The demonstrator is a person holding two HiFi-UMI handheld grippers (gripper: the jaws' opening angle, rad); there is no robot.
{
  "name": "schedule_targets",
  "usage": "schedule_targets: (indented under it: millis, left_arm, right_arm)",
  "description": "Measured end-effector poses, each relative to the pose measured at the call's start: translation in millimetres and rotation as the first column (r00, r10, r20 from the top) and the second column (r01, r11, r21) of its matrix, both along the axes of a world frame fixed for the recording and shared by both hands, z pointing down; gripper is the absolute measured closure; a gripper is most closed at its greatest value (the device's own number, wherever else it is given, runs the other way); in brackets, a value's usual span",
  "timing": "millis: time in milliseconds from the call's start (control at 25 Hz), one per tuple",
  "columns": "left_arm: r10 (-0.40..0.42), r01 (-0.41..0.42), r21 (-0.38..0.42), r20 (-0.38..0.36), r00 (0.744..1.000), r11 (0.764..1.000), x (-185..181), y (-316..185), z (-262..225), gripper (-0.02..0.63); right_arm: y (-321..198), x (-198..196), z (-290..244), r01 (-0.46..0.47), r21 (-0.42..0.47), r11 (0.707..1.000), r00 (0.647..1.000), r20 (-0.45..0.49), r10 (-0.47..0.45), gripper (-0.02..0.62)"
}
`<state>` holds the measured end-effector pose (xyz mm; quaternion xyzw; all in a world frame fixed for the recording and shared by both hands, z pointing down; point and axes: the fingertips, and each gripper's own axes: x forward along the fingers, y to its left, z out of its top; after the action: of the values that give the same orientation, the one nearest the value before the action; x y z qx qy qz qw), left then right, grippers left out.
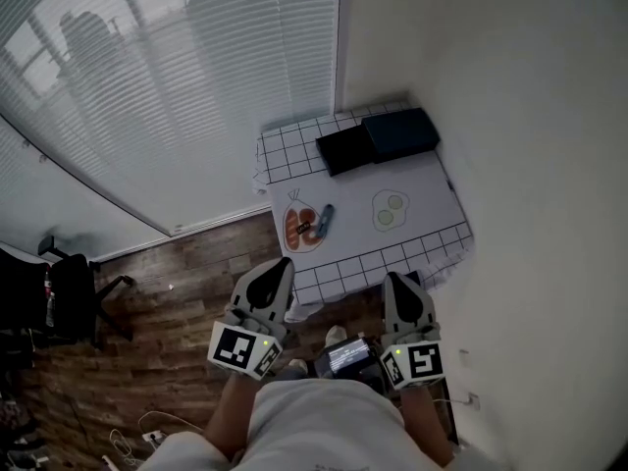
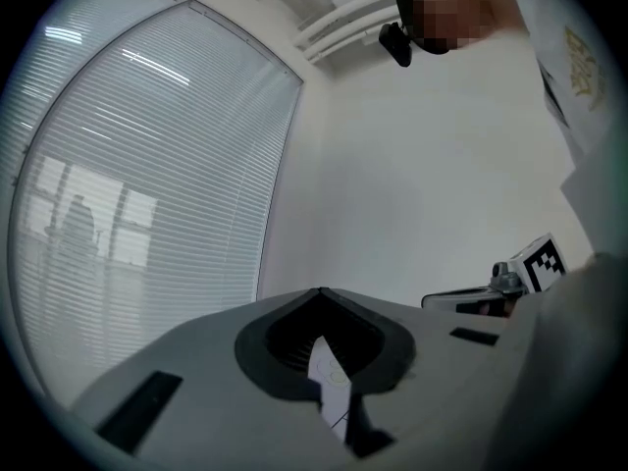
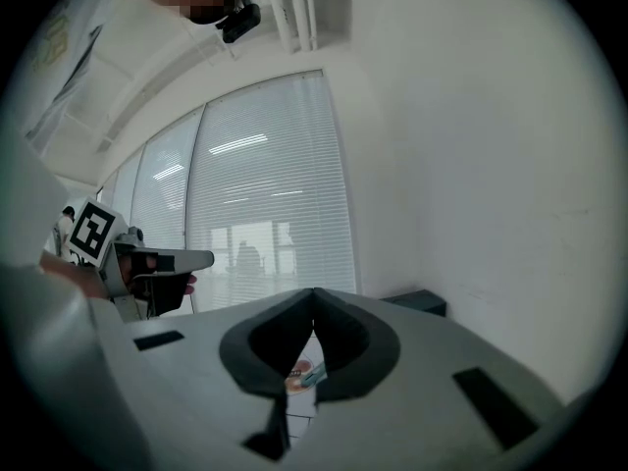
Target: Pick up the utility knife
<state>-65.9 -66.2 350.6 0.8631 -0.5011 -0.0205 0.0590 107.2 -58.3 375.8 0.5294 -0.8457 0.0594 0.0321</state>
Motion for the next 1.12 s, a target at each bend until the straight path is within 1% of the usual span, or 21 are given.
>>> schedule_targets:
  millis: [160,400,600,760,920,1120]
  left_arm:
    - [-0.026,0.026,0.006,0.022,0.999,1.000,11,-13,0,0.600]
    - [-0.030,0.030,0.001,0.049,0.998,1.000,21,-24,0,0.600]
    - [-0.030,0.032,-0.034,0.065,0.997,0.999,19,-42,13,0.600]
    - [-0.007,0.011,-0.050,0.077,0.997,0.999,21,-60,25,0.600]
    - [0.006,0.001,-0.065,0.103,0.995,0.998,22,-79,34,0.600]
    - [0.024,-0.010,-0.114,0.125,0.992,0.993,19,-99,60,0.600]
  right_arm:
    - [-20,3,1,0.026,0.007,1.000,1.000,0.009,-0.026,0.589]
    - [-35,5,-2,0.051,0.009,0.999,0.999,0.012,-0.051,0.589]
    - [-50,9,4,0.036,-0.006,0.999,0.999,0.014,-0.036,0.589]
    - [-62,9,8,0.020,-0.012,1.000,1.000,0.001,-0.020,0.589]
    - [-78,10,22,0.004,-0.038,0.999,1.000,-0.002,-0.004,0.589]
    - [-96,7,40,0.002,-0.068,0.998,1.000,-0.014,-0.003,0.589]
